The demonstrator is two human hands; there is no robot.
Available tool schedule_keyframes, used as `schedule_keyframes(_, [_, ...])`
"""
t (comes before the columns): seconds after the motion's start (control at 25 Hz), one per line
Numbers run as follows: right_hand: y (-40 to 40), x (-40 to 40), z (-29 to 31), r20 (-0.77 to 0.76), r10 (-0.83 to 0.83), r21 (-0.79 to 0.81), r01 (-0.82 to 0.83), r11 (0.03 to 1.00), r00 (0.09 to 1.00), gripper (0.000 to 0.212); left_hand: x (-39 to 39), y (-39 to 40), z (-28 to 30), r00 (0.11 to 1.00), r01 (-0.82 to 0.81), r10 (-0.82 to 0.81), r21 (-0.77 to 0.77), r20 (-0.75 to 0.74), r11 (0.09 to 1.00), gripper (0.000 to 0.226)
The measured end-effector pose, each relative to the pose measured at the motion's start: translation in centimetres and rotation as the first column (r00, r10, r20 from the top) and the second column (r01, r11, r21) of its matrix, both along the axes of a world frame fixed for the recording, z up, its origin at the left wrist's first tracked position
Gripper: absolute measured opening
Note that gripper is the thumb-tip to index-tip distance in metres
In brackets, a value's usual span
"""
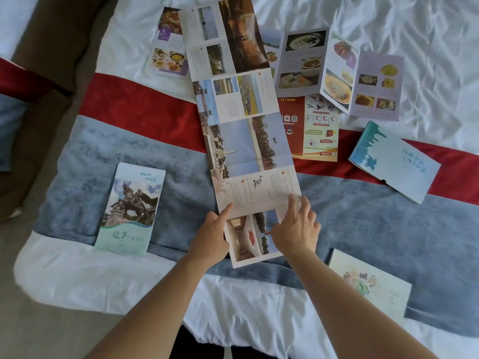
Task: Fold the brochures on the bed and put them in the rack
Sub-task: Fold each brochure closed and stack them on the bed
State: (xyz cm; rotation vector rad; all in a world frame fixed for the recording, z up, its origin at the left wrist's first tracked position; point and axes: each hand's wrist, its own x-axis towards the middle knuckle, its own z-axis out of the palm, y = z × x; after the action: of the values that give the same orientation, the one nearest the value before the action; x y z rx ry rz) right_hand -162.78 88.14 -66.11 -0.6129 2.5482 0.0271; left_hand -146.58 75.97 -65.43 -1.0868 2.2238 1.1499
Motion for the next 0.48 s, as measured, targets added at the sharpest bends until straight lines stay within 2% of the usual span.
schedule_keyframes(0.16, [-0.1,-0.2,0.0,0.003,-0.045,-0.022,0.045,0.999,0.999,0.078,1.2,0.1,-0.7,0.994,0.081,-0.087,-0.09,-0.066,0.993,0.076])
schedule_keyframes(0.36, [0.0,-0.2,0.2,-0.007,-0.042,-0.004,0.042,0.999,0.999,0.073,1.4,0.3,-1.3,0.981,-0.055,0.012,-0.214,-0.195,0.975,0.029])
schedule_keyframes(0.48, [0.3,0.2,0.3,-0.033,-0.044,-0.045,0.043,0.998,0.998,0.057,1.3,0.3,-1.3,0.959,-0.152,0.087,-0.23,-0.27,0.961,0.007])
